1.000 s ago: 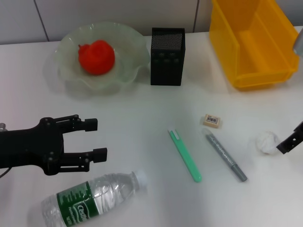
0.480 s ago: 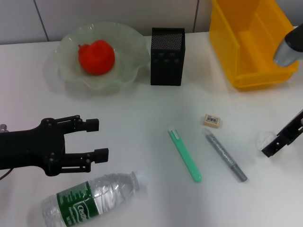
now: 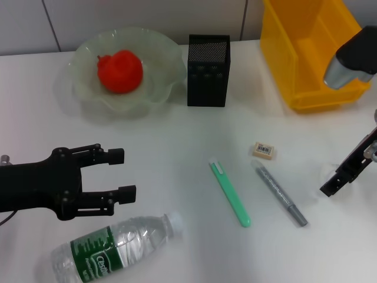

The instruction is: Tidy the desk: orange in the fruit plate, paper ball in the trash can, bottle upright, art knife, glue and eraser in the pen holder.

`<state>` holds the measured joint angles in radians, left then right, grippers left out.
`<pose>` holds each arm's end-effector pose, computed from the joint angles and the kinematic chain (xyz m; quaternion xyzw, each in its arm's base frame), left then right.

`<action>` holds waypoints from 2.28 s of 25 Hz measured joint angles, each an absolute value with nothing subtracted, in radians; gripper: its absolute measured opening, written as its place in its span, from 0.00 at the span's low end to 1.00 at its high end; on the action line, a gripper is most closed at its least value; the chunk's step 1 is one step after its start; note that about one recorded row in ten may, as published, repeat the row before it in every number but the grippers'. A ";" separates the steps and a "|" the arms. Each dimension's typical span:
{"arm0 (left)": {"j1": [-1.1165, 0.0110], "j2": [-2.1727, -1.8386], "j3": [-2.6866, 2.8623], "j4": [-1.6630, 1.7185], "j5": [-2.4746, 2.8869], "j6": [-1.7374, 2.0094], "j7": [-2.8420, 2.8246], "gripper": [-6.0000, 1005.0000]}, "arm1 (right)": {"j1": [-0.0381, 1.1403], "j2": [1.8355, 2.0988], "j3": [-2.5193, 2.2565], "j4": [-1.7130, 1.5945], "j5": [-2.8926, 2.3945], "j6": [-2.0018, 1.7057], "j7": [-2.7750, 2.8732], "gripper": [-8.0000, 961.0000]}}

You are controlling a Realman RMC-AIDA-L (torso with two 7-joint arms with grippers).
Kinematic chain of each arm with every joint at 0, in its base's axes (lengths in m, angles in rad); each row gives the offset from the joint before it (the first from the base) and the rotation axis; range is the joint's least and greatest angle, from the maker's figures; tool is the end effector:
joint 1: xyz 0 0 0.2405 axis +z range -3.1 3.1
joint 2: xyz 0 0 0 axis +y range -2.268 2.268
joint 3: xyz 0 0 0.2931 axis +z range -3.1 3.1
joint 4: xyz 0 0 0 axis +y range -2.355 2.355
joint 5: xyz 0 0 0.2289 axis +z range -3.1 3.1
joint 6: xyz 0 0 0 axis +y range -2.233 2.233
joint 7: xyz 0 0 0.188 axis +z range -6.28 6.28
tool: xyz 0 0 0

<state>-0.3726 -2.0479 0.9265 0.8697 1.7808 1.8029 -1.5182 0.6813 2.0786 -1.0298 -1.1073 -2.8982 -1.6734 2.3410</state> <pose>-0.2614 0.3182 -0.0270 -0.9422 -0.1832 -0.2794 0.0243 0.3068 0.3960 -0.0124 -0.8659 0.3957 -0.2659 0.1516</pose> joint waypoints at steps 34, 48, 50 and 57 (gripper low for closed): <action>-0.372 -2.048 0.926 0.870 1.781 1.804 -1.512 0.77 | 0.624 2.085 -0.991 -1.615 -2.897 -1.543 2.398 0.40; -0.372 -2.057 0.928 0.870 1.781 1.805 -1.504 0.76 | 0.582 2.080 -1.069 -1.297 -2.821 -1.024 2.384 0.40; -0.371 -2.057 0.930 0.870 1.780 1.806 -1.504 0.76 | 0.589 2.080 -1.073 -1.267 -2.821 -1.007 2.377 0.41; -0.372 -2.057 0.927 0.870 1.781 1.817 -1.501 0.76 | 0.593 2.079 -1.074 -1.266 -2.820 -0.999 2.372 0.55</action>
